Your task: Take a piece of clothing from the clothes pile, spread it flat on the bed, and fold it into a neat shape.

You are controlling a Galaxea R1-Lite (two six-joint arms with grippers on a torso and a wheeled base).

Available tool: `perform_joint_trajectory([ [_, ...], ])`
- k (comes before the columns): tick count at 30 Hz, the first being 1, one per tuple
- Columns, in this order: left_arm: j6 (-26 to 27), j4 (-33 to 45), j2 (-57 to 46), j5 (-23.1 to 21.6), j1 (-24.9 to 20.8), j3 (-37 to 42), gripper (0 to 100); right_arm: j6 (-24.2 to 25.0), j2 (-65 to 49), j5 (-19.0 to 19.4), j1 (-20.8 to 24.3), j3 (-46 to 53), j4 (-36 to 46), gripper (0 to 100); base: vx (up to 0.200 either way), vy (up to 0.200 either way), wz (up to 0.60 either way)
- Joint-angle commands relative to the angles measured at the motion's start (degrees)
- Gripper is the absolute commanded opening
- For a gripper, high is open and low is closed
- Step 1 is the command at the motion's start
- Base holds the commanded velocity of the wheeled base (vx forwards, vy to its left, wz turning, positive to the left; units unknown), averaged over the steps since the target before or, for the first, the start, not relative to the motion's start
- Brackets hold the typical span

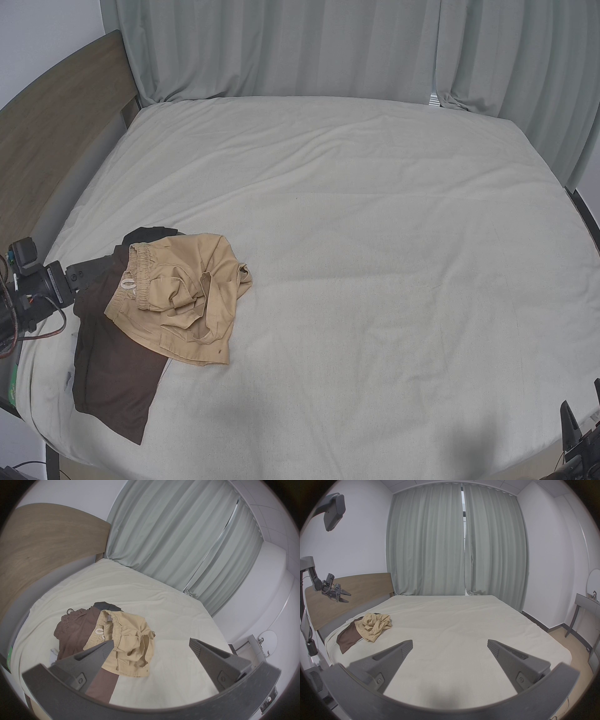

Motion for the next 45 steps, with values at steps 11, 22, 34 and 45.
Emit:
perform_joint_trajectory([
  [11, -0.26, -7.35, 18.66, -1.57, 0.0, -7.26, 100, 0.27, -0.66, 0.02, -0.02, 0.92, -0.01, 100, 0.0, 0.0, 0.0],
  [22, 0.01, -7.43, 24.11, -4.03, 0.09, -10.33, 100, 0.36, -0.66, 0.02, -0.02, 0.92, -0.01, 100, 0.0, 0.0, 0.0],
  [34, 0.18, -9.45, 30.7, -4.82, 1.15, -12.44, 100, 0.36, -0.66, 0.02, -0.02, 0.92, -0.01, 100, 0.0, 0.0, 0.0],
  [45, 0.09, -10.07, 36.41, -6.14, 1.32, -16.14, 100, 0.54, -0.66, 0.02, -0.11, 0.92, -0.01, 100, 0.0, 0.0, 0.0],
])
